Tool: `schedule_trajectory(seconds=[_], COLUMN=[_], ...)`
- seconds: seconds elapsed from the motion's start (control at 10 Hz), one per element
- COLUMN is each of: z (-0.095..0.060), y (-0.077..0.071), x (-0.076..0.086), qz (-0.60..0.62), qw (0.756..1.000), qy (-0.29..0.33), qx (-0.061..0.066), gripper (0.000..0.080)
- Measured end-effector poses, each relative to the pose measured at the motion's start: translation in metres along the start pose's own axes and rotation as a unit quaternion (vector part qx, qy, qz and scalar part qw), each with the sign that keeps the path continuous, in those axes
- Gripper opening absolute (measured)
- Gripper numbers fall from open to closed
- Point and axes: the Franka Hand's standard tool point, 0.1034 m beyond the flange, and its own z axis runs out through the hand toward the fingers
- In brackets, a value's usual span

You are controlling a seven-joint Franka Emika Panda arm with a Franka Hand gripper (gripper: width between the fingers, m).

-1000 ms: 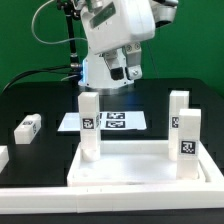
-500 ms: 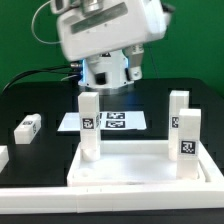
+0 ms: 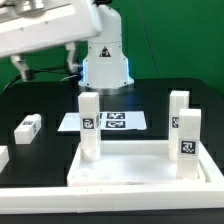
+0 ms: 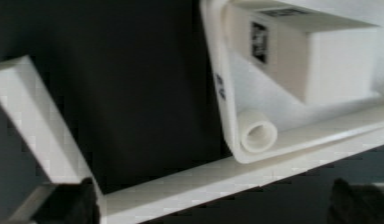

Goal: Assemble desk

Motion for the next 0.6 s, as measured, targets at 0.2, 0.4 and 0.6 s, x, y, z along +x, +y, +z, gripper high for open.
schedule_trajectory(seconds=[0.2, 0.4, 0.6], z=[0.003, 0.005, 0.033], y=[-0.006, -0.004, 0.030], x=[-0.003, -0.004, -0.026], qz=[-0.005, -0.003, -0.006], qw=[1.000, 1.000, 0.996], qy=[-0.006, -0.014, -0.091], qx=[0.002, 0.004, 0.005], gripper=[0.0649, 0.0649, 0.0649])
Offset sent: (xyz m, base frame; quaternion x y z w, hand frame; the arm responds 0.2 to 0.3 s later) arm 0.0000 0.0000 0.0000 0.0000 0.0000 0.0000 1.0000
